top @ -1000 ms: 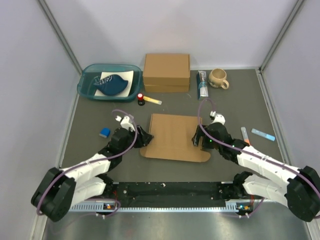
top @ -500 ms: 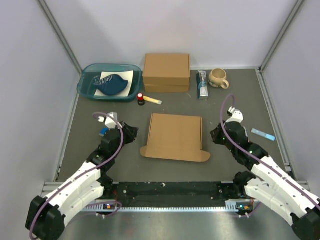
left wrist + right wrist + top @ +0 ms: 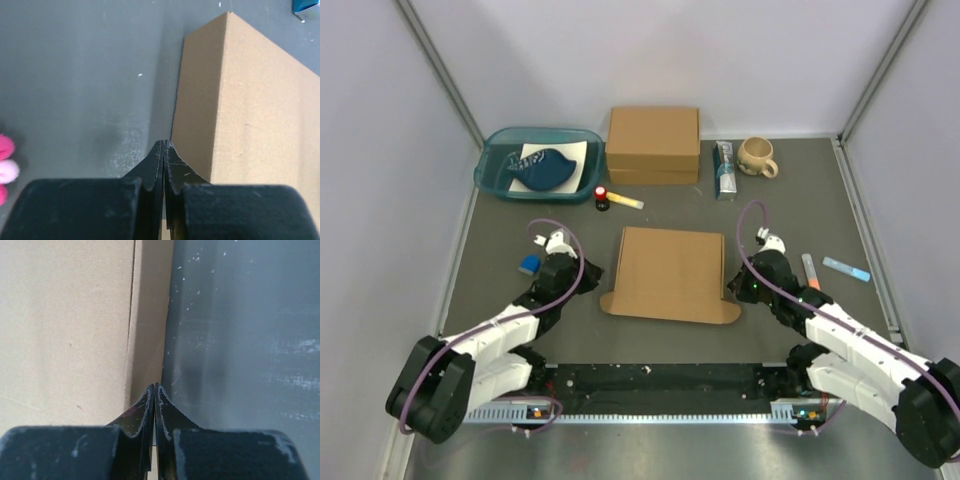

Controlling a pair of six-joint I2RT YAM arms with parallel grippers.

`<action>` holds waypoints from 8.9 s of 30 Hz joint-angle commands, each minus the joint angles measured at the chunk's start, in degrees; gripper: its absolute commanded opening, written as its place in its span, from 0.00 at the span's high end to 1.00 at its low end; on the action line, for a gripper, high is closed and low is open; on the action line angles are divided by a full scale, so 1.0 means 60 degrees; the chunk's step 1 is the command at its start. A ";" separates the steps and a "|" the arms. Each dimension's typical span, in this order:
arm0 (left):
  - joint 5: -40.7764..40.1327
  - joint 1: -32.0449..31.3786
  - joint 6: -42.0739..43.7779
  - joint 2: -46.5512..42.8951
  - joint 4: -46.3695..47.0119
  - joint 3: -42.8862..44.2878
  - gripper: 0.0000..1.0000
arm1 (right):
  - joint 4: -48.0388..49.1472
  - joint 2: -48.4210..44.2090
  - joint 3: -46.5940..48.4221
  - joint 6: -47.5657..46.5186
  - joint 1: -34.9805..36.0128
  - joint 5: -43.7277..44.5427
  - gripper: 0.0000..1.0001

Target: Fold the paper box

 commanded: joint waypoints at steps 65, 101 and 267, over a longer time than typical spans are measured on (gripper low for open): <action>0.3891 0.0132 -0.0033 -0.2081 -0.0973 0.1907 1.00 | -0.2046 -0.0581 0.3419 0.0578 -0.0095 -0.1395 1.00; 0.1403 0.0132 0.0845 -0.1363 -0.3153 0.2699 0.89 | -0.2865 0.1427 0.4797 -0.0886 -0.1076 -0.0856 0.87; 0.2191 0.0235 0.3878 -0.2052 -0.1971 0.3169 0.72 | -0.0846 0.0079 0.3142 -0.2601 -0.0037 0.0377 1.00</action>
